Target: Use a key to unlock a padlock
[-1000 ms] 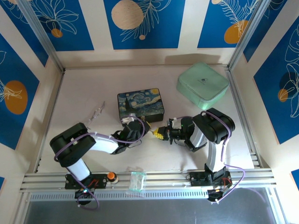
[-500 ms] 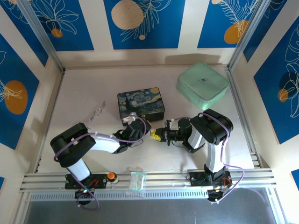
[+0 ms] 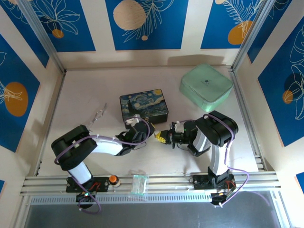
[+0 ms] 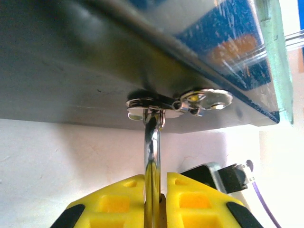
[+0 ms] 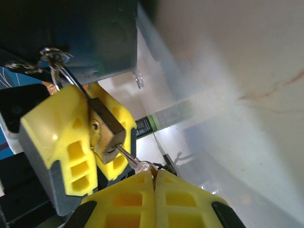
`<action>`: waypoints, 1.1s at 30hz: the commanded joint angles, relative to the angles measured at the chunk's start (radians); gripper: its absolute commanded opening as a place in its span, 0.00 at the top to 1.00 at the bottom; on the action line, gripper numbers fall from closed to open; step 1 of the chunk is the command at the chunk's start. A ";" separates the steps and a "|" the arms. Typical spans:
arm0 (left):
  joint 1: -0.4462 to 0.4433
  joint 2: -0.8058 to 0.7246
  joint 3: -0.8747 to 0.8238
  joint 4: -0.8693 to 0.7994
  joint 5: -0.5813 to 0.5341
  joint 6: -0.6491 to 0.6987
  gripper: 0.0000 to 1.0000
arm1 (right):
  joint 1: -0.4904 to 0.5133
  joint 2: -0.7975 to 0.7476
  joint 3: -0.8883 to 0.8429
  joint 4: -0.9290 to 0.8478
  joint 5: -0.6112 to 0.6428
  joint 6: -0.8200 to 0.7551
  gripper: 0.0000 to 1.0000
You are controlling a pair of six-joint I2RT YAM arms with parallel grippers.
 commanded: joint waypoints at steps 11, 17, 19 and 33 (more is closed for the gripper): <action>-0.041 0.031 0.024 -0.010 0.079 0.013 1.00 | 0.028 0.018 0.017 -0.011 0.061 -0.007 1.00; -0.045 0.014 0.013 0.014 0.095 -0.004 1.00 | -0.003 0.029 0.021 -0.006 0.067 -0.011 1.00; -0.049 0.009 0.016 0.007 0.093 0.000 1.00 | 0.009 0.029 0.035 0.002 0.077 0.002 1.00; -0.075 -0.001 0.022 0.028 0.116 -0.012 1.00 | 0.036 -0.039 0.043 -0.015 0.169 0.029 1.00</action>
